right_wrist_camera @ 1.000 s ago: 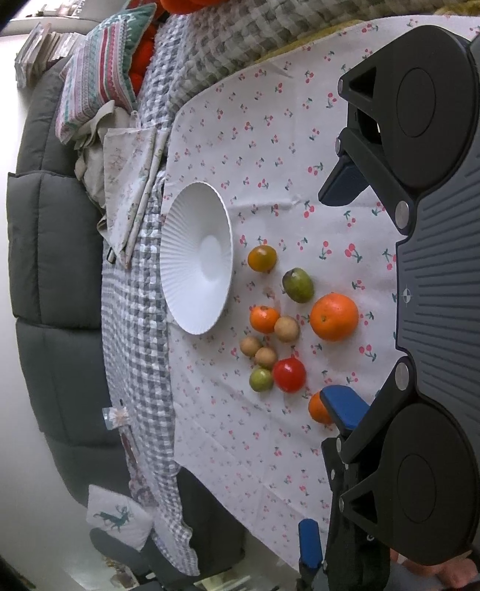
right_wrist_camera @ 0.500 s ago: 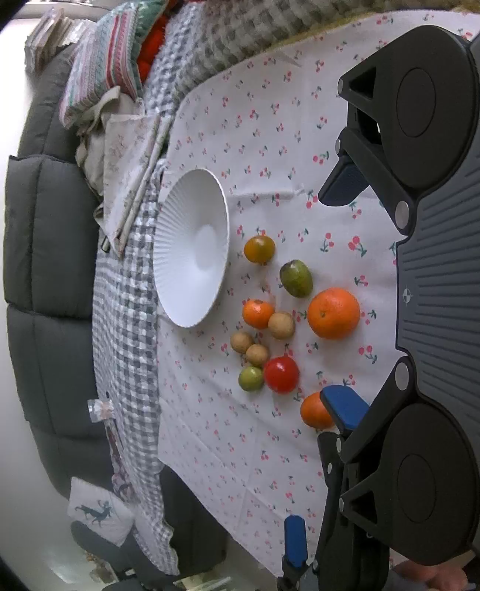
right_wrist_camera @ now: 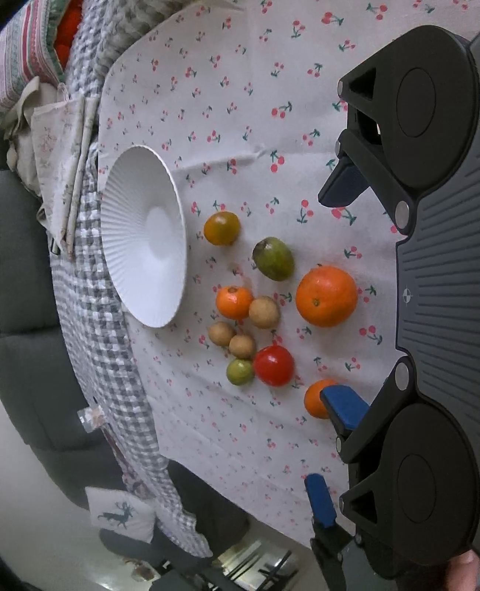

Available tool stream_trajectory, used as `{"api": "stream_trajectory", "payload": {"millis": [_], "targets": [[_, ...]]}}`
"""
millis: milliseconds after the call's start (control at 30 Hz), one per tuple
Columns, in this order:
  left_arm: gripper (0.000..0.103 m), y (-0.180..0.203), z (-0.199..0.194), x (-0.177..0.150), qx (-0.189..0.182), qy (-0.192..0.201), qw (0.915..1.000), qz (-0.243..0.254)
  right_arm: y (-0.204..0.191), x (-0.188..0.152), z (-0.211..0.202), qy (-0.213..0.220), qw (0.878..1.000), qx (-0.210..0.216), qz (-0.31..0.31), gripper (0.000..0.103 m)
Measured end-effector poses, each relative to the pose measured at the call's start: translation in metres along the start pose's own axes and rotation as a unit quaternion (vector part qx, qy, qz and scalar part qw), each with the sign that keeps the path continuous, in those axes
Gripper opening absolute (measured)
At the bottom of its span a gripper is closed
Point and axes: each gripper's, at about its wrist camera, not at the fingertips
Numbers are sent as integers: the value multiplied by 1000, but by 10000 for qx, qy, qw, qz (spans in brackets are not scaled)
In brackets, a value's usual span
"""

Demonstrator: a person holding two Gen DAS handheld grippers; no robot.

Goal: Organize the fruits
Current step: 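Move both tools toward the fruits in front of the white bowl, then grasp a large orange with the left tool while the right tool grasps another orange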

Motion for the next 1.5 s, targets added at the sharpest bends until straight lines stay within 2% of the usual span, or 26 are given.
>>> {"api": "stream_trajectory", "payload": {"millis": [200,400,667,967,1500], "targets": [[69,4,3,-1,-275,26,9996,2,-4,2,10,-103,9999,-4,-75,93],[60,9,6,-1,-437,111,9990,68,-6,1,18,-311,9994,31,-166,68],[38,17,7,2,-664,214,9973,230,-5,0,21,-301,9991,-129,-258,38],[33,20,15,2,-645,204,9971,359,-7,-1,20,-246,9989,-161,-375,38],[32,10,-9,12,-697,545,9956,306,-10,2,2,-102,9995,2,-300,37]]}}
Point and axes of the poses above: each gripper's, at about its wrist camera, not at the fingertips, and z roughly the way its jaws point, y to its right, x to its top, and after that the axes turned 11 degrees about z, right-handed
